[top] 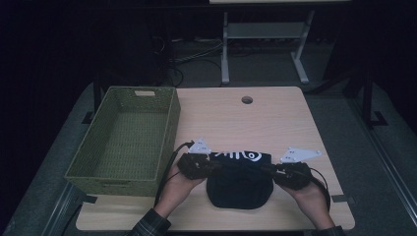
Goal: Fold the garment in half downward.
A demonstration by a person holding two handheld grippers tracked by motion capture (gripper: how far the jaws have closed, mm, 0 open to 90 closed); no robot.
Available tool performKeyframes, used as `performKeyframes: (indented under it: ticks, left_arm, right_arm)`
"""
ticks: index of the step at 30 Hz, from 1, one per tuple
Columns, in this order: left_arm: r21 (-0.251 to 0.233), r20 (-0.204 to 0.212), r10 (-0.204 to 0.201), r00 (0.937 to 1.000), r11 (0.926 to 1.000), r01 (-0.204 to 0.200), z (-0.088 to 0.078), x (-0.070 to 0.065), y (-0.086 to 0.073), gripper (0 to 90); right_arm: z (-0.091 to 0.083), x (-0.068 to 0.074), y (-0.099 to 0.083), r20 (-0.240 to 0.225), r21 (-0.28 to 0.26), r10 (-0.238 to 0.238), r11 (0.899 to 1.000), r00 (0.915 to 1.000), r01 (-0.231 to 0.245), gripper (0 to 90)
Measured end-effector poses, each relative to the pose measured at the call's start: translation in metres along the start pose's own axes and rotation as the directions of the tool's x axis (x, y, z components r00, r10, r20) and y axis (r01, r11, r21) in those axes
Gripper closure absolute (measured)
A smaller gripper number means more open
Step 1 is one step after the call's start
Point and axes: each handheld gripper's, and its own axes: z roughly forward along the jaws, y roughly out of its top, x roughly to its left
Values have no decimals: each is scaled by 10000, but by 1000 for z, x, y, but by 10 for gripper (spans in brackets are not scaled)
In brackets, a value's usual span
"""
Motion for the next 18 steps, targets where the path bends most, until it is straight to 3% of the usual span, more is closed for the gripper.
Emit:
performKeyframes:
  ticks: [18]
  left_arm:
    - [342,472,-118,9988,9994,102,-3,-24,-34,741]
  right_arm:
    - [-8,24,-32,-568,122,244,9996,9981,-238,641]
